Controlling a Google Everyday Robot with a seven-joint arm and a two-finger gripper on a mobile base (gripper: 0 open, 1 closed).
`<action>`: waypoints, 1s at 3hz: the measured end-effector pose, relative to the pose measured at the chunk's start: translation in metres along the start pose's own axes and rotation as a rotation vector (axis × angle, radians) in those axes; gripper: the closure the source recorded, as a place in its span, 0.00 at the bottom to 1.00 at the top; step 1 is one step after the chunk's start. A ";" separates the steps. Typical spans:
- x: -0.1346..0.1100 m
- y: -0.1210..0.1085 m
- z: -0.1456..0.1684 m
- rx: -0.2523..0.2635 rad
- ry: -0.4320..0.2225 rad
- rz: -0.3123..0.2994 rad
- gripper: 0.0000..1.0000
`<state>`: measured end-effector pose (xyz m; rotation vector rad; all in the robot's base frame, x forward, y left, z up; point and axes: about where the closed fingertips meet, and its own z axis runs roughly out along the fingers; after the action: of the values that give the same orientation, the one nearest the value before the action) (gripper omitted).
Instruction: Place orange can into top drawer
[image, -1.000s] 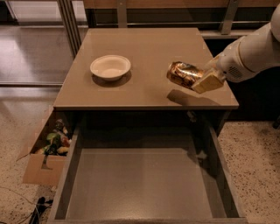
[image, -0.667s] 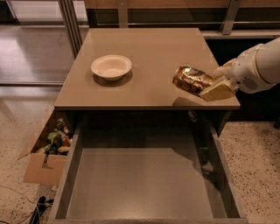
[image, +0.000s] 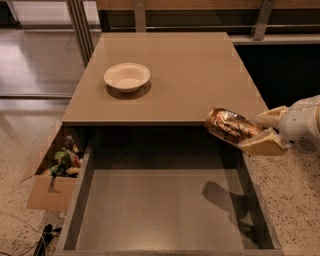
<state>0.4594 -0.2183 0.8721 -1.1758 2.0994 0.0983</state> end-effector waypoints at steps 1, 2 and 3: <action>0.000 0.000 0.000 0.000 0.000 0.000 1.00; -0.001 0.013 0.014 -0.031 0.008 -0.013 1.00; 0.010 0.047 0.044 -0.110 0.032 -0.011 1.00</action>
Offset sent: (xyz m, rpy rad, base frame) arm -0.0059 0.0369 -0.0409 -0.0056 0.0674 0.0732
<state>0.4441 -0.1810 0.8205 -1.2607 2.1384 0.1935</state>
